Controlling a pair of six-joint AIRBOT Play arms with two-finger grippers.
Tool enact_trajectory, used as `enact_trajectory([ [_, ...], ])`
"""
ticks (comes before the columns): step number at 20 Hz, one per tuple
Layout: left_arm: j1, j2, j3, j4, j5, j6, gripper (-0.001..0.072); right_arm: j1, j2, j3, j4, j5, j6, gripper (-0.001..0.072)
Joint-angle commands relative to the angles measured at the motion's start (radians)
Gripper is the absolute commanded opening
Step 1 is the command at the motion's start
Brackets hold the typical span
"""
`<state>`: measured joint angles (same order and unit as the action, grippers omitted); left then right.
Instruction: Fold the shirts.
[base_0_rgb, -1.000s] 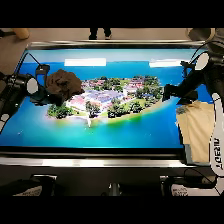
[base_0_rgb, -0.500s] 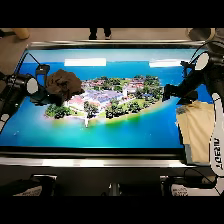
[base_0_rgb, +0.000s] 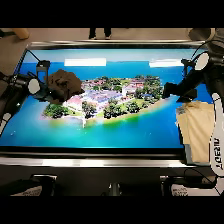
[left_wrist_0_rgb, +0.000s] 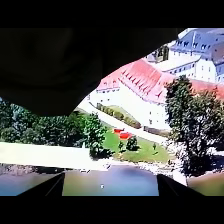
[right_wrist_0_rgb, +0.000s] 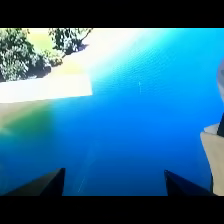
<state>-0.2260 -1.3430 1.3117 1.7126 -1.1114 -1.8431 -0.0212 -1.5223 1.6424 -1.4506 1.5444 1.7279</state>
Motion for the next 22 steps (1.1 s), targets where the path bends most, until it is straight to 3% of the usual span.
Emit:
enact_trajectory([
  [1, 0.002, -0.020, 0.000, -0.028, 0.195, -0.001, 0.0712, 0.000, -0.001, 0.001, 0.003, -0.120, 0.000, 0.0665],
  [3, 0.033, -0.060, 0.032, -0.023, 0.266, -0.005, 0.0712, 0.000, -0.001, 0.001, 0.002, -0.156, 0.000, 0.0666],
  [7, 0.233, -0.250, 0.241, -0.172, 0.070, -0.027, 0.0713, 0.000, -0.002, 0.001, 0.019, -0.174, -0.001, 0.0665],
  [9, 0.323, -0.318, 0.257, -0.319, 0.089, -0.035, 0.0713, 0.000, -0.002, 0.001, 0.073, -0.172, -0.027, 0.0666],
  [11, 0.363, -0.376, 0.257, -0.347, 0.098, -0.034, 0.0713, 0.000, -0.002, 0.001, 0.126, -0.171, -0.066, 0.0666],
  [17, 0.310, -0.474, 0.257, -0.490, 0.335, 0.098, 0.0703, 0.000, -0.002, 0.001, 0.135, -0.180, -0.077, 0.0665],
  [18, 0.295, -0.481, 0.257, -0.491, 0.338, 0.096, 0.0527, 0.000, -0.002, 0.001, 0.135, -0.179, -0.077, 0.0665],
  [19, 0.285, -0.481, 0.257, -0.491, 0.314, 0.096, 0.0167, 0.000, -0.001, 0.001, 0.135, -0.176, -0.077, 0.0664],
  [20, 0.280, -0.472, 0.259, -0.504, 0.281, 0.101, 0.0032, 0.000, 0.001, 0.001, 0.135, -0.175, -0.084, 0.0658],
  [21, 0.274, -0.447, 0.271, -0.523, 0.246, 0.140, 0.0033, 0.000, 0.011, 0.002, 0.134, -0.184, -0.101, 0.0635],
  [22, 0.261, -0.404, 0.291, -0.542, 0.227, 0.246, 0.0032, 0.000, 0.031, 0.005, 0.133, -0.204, -0.126, 0.0634],
])
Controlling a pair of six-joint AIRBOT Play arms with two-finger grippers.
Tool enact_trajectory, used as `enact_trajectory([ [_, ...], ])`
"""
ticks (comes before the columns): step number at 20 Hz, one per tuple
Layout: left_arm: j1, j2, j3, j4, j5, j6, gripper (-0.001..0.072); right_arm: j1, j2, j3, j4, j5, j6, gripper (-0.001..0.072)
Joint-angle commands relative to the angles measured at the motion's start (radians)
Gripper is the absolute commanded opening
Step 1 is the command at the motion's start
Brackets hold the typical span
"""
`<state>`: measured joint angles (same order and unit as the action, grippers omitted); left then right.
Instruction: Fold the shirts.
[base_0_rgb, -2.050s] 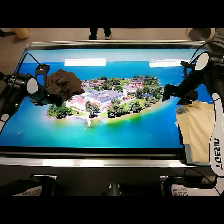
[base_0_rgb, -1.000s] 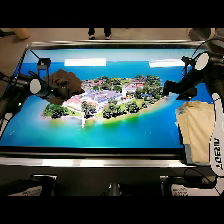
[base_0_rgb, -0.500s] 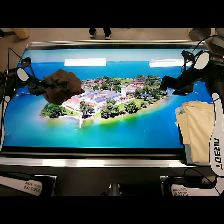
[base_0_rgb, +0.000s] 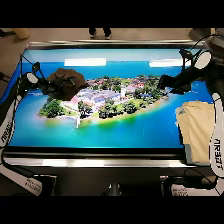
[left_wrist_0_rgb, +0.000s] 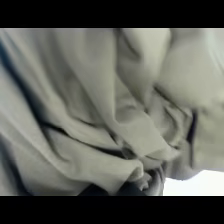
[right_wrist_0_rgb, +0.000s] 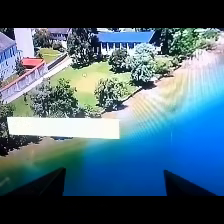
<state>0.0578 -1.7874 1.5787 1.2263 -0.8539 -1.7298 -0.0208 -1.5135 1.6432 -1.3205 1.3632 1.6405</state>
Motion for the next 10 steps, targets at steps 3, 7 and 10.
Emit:
enact_trajectory([
  [3, -0.127, 0.278, 0.127, -0.076, -0.024, 0.354, 0.0032, 0.000, 0.137, 0.033, -0.009, -0.129, -0.083, 0.0634],
  [7, -0.358, 0.640, 0.244, -0.075, 0.084, 0.353, 0.0032, 0.000, 0.377, 0.091, -0.063, -0.212, -0.081, 0.0635],
  [10, -0.480, 0.813, 0.229, -0.002, 0.042, 0.197, 0.0032, 0.000, 0.560, 0.092, -0.106, -0.179, -0.059, 0.0636],
])
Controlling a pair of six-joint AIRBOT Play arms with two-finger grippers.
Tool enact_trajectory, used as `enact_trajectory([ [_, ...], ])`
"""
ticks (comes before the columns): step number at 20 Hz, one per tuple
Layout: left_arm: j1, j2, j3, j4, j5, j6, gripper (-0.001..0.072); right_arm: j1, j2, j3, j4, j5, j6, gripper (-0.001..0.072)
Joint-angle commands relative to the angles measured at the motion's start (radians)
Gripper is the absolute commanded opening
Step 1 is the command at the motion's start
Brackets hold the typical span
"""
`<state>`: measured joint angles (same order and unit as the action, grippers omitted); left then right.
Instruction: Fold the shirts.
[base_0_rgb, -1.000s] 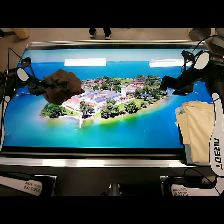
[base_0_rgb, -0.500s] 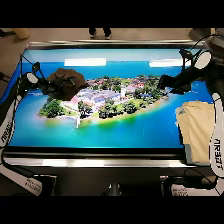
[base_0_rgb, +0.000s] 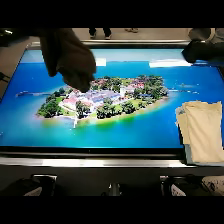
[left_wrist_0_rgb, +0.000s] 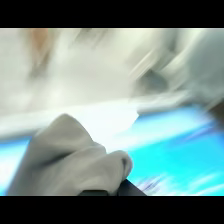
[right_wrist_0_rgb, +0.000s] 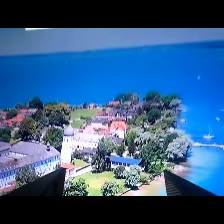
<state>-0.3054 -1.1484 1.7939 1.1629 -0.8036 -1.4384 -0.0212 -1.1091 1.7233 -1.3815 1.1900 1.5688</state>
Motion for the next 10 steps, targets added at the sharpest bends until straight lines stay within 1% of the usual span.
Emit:
enact_trajectory([
  [1, -0.137, 0.203, -0.007, 0.117, -0.063, -0.151, 0.0032, 0.000, 0.198, 0.012, -0.051, 0.033, 0.021, 0.0636],
  [3, -0.152, 0.229, -0.089, 0.232, -0.207, -0.266, 0.0032, 0.000, 0.243, 0.011, -0.055, 0.166, 0.042, 0.0636],
  [4, -0.151, 0.228, -0.153, 0.256, -0.266, -0.283, 0.0032, 0.000, 0.240, 0.011, -0.055, 0.272, 0.047, 0.0636],
  [5, -0.151, 0.225, -0.246, 0.259, -0.299, -0.283, 0.0032, 0.000, 0.223, 0.002, -0.054, 0.382, 0.054, 0.0636],
  [6, -0.153, 0.223, -0.365, 0.257, -0.297, -0.283, 0.0033, 0.000, 0.200, -0.026, -0.051, 0.462, 0.059, 0.0636],
  [7, -0.159, 0.220, -0.490, 0.251, -0.278, -0.283, 0.0033, 0.000, 0.179, -0.092, -0.040, 0.504, 0.058, 0.0636],
  [8, -0.169, 0.215, -0.624, 0.249, -0.241, -0.295, 0.0033, 0.000, 0.164, -0.187, -0.020, 0.500, 0.057, 0.0640],
  [9, -0.183, 0.208, -0.774, 0.237, -0.175, -0.325, 0.0033, 0.000, 0.156, -0.298, 0.010, 0.463, 0.055, 0.0646],
  [10, -0.192, 0.198, -0.912, 0.210, -0.096, -0.353, 0.0033, 0.000, 0.150, -0.431, 0.057, 0.393, 0.048, 0.0648],
])
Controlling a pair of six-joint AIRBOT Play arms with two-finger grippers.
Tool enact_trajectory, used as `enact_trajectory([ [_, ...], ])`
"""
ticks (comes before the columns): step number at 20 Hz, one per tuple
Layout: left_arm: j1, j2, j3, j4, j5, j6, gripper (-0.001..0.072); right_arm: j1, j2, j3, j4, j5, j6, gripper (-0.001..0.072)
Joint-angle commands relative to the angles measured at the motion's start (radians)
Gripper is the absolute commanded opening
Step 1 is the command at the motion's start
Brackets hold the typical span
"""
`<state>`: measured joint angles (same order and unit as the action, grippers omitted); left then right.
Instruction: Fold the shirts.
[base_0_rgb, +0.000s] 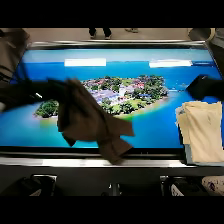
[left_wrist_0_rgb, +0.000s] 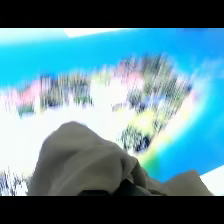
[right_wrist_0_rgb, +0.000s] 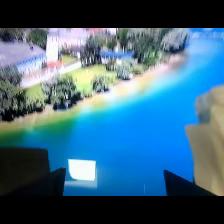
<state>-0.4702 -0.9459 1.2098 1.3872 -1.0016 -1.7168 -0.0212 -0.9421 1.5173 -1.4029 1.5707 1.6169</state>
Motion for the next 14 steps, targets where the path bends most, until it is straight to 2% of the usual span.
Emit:
enact_trajectory([
  [1, -0.027, -0.014, -0.432, -0.055, 0.163, -0.098, 0.0033, 0.000, -0.023, -0.355, 0.132, -0.067, -0.001, 0.0672],
  [3, -0.022, -0.024, -0.550, -0.113, 0.208, -0.109, 0.0033, 0.000, -0.049, -0.603, 0.289, -0.216, -0.027, 0.0685],
  [6, -0.022, -0.010, -0.552, -0.103, 0.156, -0.060, 0.0034, 0.013, -0.108, -0.836, 0.560, -0.277, -0.148, 0.0685],
  [10, -0.021, 0.014, -0.509, -0.058, 0.093, -0.053, 0.0033, 0.204, -0.180, -0.930, 0.563, -0.425, -0.132, 0.0684],
  [14, -0.021, 0.045, -0.505, -0.048, 0.071, -0.053, 0.0033, 0.396, -0.280, -0.929, 0.710, -0.619, -0.133, 0.0684],
])
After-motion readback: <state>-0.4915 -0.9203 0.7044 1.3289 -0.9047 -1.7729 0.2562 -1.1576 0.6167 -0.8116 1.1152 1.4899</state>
